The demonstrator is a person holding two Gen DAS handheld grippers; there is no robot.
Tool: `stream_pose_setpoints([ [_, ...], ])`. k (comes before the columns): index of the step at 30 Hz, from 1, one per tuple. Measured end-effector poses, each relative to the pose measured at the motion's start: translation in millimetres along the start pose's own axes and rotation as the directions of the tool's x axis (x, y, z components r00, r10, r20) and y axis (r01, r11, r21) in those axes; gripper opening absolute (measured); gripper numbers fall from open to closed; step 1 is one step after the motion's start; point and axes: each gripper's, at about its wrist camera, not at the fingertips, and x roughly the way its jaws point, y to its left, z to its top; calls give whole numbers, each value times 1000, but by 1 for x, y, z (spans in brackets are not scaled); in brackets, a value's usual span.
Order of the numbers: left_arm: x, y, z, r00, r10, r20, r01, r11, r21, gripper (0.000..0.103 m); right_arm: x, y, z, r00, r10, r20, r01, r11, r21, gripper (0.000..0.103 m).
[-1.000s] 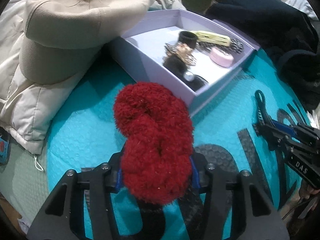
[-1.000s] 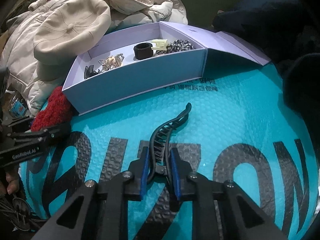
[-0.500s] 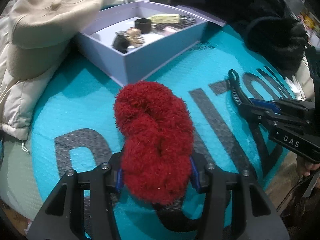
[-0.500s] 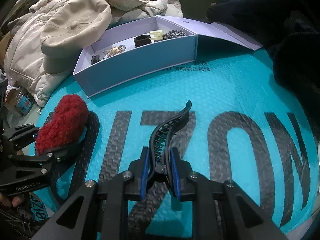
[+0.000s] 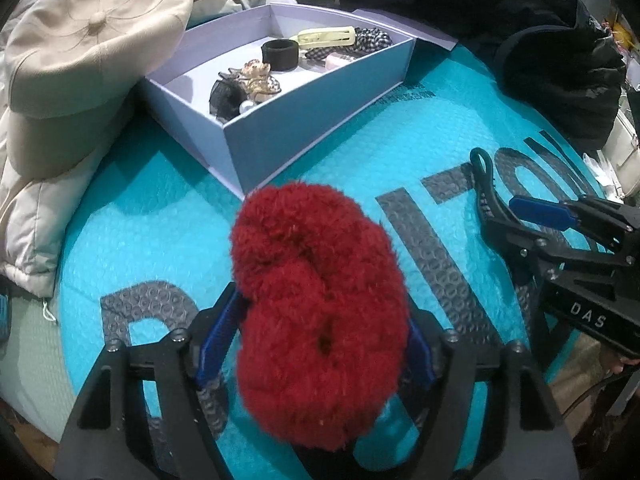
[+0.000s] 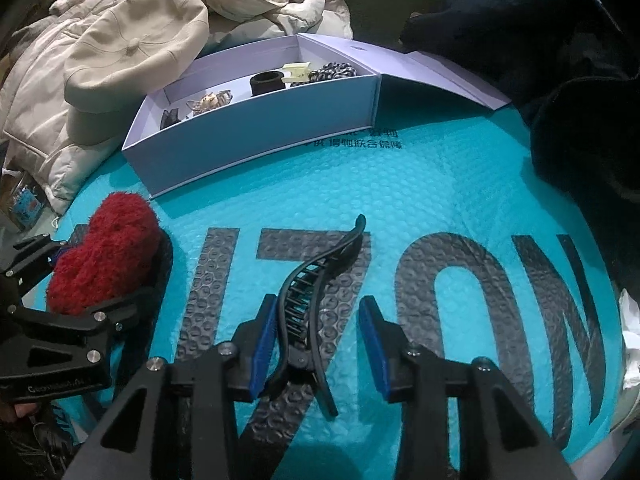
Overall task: Organize objects
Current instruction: 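Grasp the red fluffy scrunchie with the left gripper while the right gripper grasps the black claw clip, then lift and carry the scrunchie with the left gripper while the right gripper carries the claw clip to the box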
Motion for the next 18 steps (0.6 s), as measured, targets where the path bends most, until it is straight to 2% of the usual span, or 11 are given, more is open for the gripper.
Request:
stream_pose_setpoints([
  [1,1,0,1,1000,1,3,-1,1000,-1,71,0,-1,0,1000,1,4,-1,1000,-1,35],
  [2,1,-1,1,1000,5,4,-5,1000,0,71,0,-1,-1,1000,7,10,-7,1000,-2,19],
  [4,2,-3,3,1000,24,-1,-24,1000,6,65,0,-3,0,1000,17,8,-17,1000,-9,19],
  [6,1,-7,7,1000,24,-8,-24,999,21,49,-1,-3,1,999,35,4,-35,999,-19,19],
  [8,2,-11,9,1000,24,-17,-23,999,31,44,-1,-5,2,998,57,3,-57,998,-16,19],
  [18,3,-24,21,998,-2,-60,4,999,42,40,-4,-11,8,993,117,-14,-117,993,-33,19],
])
